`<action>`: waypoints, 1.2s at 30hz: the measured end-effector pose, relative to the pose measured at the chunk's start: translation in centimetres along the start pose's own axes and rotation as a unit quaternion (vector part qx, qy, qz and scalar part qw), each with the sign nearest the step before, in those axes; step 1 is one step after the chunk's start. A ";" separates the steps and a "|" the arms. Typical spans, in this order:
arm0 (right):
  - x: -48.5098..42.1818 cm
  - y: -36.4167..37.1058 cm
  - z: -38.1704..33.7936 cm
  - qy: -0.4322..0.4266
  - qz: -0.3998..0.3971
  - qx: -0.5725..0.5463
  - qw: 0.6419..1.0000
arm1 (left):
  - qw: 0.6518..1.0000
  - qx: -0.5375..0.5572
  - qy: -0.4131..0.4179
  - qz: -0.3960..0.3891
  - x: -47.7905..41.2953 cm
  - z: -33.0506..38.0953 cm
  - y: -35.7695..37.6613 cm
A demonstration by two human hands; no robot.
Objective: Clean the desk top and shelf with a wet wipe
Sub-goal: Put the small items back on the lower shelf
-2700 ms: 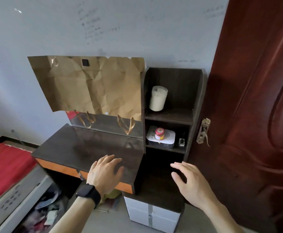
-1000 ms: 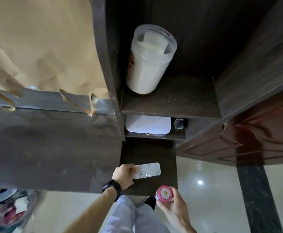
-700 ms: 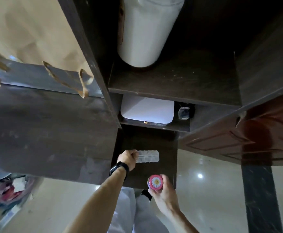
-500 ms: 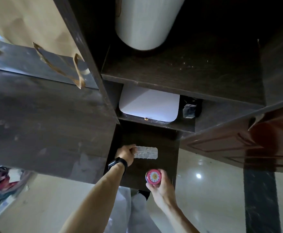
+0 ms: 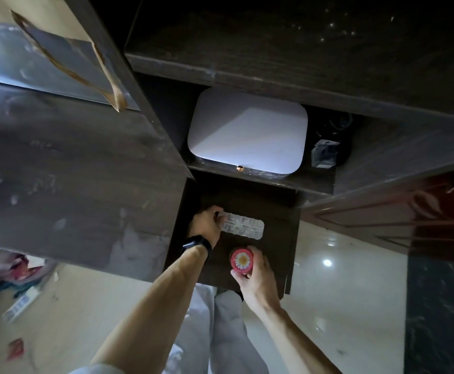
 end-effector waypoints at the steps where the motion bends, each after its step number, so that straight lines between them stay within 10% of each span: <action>1: 0.0 0.2 0.0 0.000 0.000 0.001 1.000 | 1.000 0.000 0.000 0.000 0.0 -0.1 0.1; 14: 4.5 -8.7 -4.3 0.010 0.020 -0.006 1.000 | 0.996 -0.026 0.089 -0.015 7.5 1.7 -5.1; 23: 4.3 -17.6 -15.4 -0.041 0.157 -0.168 0.972 | 0.905 -0.106 0.260 0.321 16.6 8.9 -20.6; 28: 1.9 -18.1 -18.8 0.041 0.131 -0.177 0.975 | 0.829 -0.220 0.337 0.388 17.3 13.8 -26.1; 36: 1.6 -16.3 -18.0 0.052 0.151 -0.374 0.914 | 0.835 -0.238 0.316 0.383 17.8 14.7 -25.8</action>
Point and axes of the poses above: each hand's wrist, its own x-axis away from the middle knuckle, its own y-axis out of the palm, z = x × y, the point moved 3 cm from there along -x, towards the middle knuckle, and after that the axes turned 1 degree about -y, right-handed, at the moved point
